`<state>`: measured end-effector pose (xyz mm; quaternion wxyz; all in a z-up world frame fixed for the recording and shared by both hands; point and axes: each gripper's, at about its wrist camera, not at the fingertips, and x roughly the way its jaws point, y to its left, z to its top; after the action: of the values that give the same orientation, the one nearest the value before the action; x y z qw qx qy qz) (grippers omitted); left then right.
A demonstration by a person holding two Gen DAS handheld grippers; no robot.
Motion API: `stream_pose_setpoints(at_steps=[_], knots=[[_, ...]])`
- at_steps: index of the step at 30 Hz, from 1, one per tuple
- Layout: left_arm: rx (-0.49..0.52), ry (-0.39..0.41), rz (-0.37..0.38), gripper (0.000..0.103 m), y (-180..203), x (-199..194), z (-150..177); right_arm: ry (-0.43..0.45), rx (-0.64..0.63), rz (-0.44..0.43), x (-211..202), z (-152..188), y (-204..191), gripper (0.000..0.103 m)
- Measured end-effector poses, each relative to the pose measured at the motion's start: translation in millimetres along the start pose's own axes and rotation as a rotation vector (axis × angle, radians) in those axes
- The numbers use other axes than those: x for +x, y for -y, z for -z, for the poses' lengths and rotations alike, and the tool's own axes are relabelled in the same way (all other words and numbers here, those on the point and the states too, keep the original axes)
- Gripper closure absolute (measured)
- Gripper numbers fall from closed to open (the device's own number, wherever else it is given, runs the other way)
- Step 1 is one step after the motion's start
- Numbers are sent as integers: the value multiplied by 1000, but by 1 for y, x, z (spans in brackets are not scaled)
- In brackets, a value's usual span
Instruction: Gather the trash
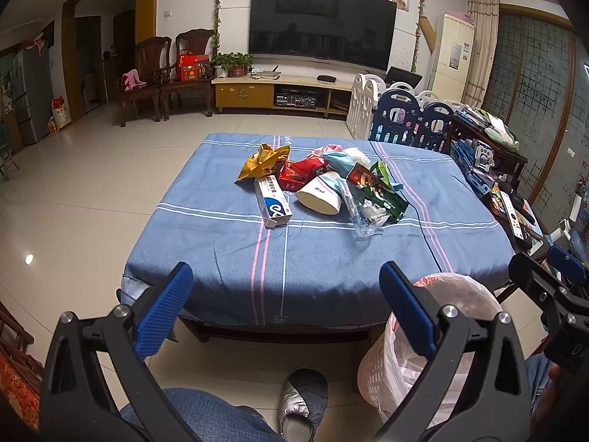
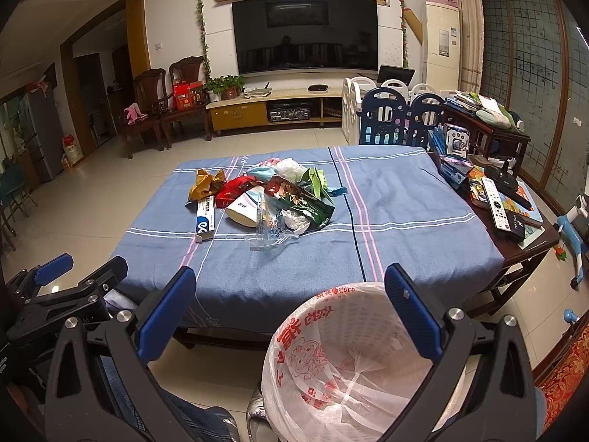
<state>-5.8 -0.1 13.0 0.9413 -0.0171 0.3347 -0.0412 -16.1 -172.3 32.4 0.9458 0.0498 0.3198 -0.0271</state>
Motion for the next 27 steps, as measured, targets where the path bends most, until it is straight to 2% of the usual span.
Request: stream_pose_setpoints(at_steps=[27], knots=[[11,-5,-1,2,2,2,2,-8,3,4,4,8,3,3]])
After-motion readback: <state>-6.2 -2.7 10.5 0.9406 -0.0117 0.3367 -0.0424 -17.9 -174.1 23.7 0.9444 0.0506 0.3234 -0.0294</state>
